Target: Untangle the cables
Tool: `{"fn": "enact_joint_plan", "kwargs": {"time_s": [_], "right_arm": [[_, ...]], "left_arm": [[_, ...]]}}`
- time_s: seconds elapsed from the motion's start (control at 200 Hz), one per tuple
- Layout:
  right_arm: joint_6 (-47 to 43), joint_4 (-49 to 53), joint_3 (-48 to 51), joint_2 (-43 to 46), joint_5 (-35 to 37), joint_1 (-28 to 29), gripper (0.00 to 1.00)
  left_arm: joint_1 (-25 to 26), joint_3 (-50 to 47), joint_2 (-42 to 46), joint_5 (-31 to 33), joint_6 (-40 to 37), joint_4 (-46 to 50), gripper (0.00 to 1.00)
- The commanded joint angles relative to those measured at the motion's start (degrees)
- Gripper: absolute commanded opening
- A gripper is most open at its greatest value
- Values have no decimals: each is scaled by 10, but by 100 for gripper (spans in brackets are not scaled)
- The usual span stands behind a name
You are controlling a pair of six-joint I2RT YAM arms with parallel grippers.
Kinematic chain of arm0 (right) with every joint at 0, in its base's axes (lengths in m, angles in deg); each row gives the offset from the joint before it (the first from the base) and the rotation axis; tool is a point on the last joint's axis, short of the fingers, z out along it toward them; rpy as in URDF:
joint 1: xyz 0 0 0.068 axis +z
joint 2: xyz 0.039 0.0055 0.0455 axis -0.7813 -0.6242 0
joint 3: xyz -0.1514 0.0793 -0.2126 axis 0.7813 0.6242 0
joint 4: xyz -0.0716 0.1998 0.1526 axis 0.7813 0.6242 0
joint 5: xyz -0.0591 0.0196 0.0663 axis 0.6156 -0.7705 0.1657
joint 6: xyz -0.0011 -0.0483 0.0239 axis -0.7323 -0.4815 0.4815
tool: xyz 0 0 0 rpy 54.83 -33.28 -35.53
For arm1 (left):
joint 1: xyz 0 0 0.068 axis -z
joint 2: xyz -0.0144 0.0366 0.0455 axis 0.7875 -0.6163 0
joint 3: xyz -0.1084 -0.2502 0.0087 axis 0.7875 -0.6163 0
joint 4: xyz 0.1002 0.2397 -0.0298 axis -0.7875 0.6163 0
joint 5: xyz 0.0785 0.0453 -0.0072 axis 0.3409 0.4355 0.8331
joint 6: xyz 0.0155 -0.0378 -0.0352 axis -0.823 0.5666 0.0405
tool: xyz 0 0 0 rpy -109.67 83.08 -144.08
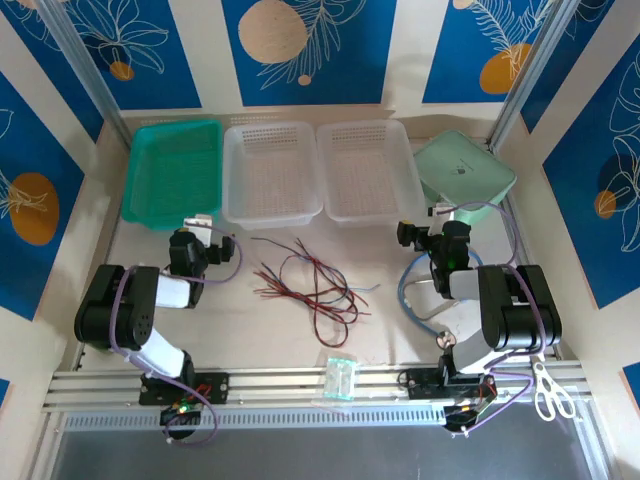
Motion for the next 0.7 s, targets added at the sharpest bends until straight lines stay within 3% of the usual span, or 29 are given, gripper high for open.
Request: {"fn": "enact_joint_plan", "kwargs": {"time_s": [0.0,0.695], "right_arm": [[1,-3,-9,0,-4,1,99],[1,-3,-9,0,-5,0,99]], "left_arm": [[1,8,9,-15,1,-20,100],[0,9,9,-3,6,-20,99]]}}
